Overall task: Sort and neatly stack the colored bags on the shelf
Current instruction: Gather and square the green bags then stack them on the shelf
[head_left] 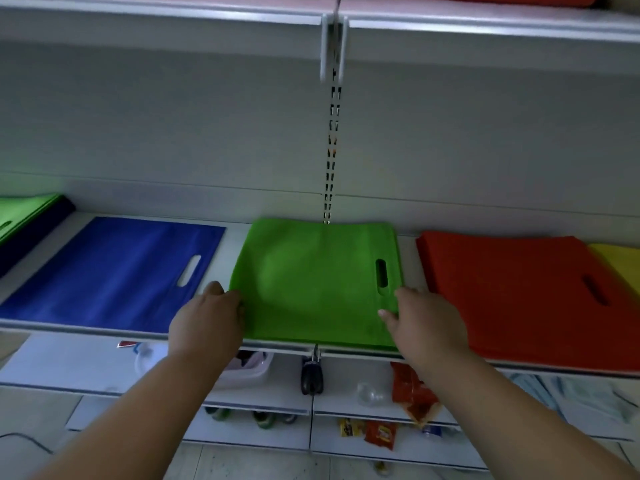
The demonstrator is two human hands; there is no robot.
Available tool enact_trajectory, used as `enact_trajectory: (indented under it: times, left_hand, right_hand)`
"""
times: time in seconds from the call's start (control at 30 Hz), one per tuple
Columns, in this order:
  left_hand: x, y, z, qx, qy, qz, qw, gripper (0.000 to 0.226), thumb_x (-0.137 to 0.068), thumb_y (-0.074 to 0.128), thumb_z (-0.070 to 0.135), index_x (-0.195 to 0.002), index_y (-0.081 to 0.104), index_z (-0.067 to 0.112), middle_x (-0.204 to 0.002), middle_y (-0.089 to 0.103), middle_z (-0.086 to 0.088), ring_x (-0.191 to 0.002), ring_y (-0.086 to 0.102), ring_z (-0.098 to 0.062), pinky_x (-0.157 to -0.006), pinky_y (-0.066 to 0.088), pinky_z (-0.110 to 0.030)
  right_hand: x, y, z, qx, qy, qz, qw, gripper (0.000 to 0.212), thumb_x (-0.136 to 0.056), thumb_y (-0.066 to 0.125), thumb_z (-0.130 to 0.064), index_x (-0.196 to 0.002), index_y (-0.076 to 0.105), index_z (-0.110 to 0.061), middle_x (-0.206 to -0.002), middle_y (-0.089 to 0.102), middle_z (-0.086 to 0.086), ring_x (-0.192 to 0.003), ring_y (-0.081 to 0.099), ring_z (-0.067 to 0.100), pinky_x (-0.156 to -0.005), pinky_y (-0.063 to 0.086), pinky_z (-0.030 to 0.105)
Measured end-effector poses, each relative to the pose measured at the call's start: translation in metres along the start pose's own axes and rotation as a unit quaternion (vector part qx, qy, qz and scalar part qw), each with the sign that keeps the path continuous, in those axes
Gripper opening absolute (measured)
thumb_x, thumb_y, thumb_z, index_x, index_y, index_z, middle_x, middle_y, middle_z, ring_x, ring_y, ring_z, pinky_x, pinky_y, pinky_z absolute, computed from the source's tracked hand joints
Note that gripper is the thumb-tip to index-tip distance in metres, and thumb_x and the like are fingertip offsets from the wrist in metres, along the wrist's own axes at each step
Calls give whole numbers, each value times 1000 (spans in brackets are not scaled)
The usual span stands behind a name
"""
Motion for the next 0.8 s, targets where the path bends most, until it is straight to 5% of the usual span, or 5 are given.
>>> enact_trajectory:
  times: [0.17, 0.3, 0.57, 0.8]
  left_hand:
    - [12, -10, -24, 63, 24, 75, 995, 29, -88, 64, 37, -112, 68, 21, -95, 54, -8, -70, 61, -32, -56, 46, -34]
    - [25, -19, -80, 106, 40, 96, 989, 44, -90, 58, 50, -127, 58, 27, -103, 54, -6, -73, 64, -32, -61, 54, -38]
    - [67, -40, -308, 124, -21, 122, 985, 50, -84, 41, 59, -120, 62, 31, -101, 58, 1, -77, 65, -26, -58, 51, -33]
    - [91, -50, -478, 129, -135, 105, 977, 43, -93, 51, 51, -134, 51, 36, -111, 49, 9, -77, 54, -11, -65, 46, -29]
  right_hand:
    - [-2, -20, -51, 1, -42, 28, 999, 39, -97, 45, -50, -118, 54, -18, -103, 61, 2, -82, 53, 17, -67, 43, 30]
    - [-1, -34, -140, -27, -88, 61, 994, 45, -97, 43, -51, -126, 53, -18, -113, 60, 4, -99, 58, 23, -83, 49, 35]
    - [8, -41, -389, -94, -184, 88, 974, 49, -94, 50, -48, -130, 53, -15, -113, 59, 8, -101, 58, 30, -84, 48, 41]
    - [4, -50, -549, -112, -255, 79, 957, 52, -97, 41, -51, -139, 42, -20, -126, 54, 3, -113, 51, 22, -92, 45, 39]
Point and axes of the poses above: each hand's wrist, its own x-axis away from the middle knuckle, its own y-axis out of the palm, z = x × y, the point moved 5 cm from there along -x, towards the middle knuckle
